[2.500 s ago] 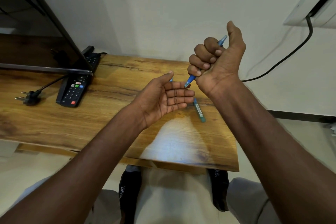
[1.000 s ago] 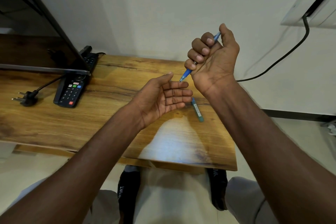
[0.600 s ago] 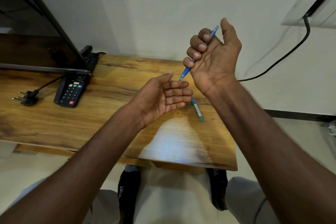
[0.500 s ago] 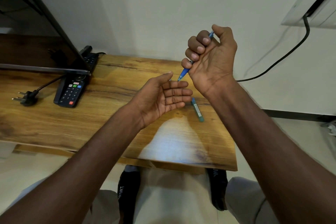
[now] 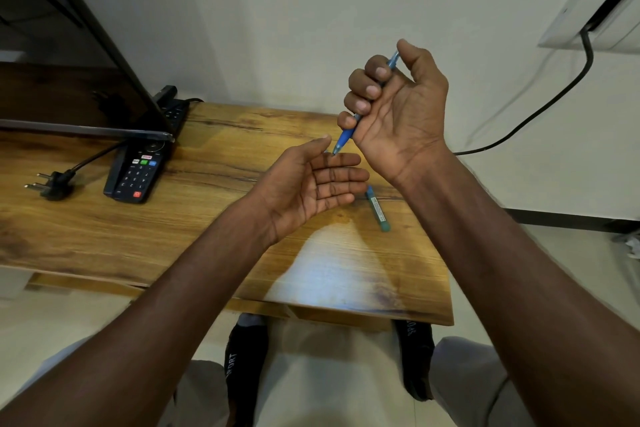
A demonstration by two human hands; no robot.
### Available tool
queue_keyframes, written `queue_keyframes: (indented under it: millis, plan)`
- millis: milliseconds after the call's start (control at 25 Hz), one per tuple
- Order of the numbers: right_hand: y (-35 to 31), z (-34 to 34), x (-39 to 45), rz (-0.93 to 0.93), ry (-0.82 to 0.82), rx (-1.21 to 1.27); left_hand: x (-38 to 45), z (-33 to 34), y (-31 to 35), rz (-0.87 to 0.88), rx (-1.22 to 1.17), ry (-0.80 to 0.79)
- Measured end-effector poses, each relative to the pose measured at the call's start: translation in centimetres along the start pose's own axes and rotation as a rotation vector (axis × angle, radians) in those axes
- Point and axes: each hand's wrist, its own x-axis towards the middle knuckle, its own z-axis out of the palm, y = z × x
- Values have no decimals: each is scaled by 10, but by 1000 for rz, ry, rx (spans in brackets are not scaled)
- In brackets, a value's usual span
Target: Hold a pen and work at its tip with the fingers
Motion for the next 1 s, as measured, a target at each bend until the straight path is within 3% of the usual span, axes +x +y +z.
queue_keyframes:
  millis: [1000]
  plan:
    - [-3, -6, 1, 14, 6, 25, 1, -6, 2, -17, -117, 0]
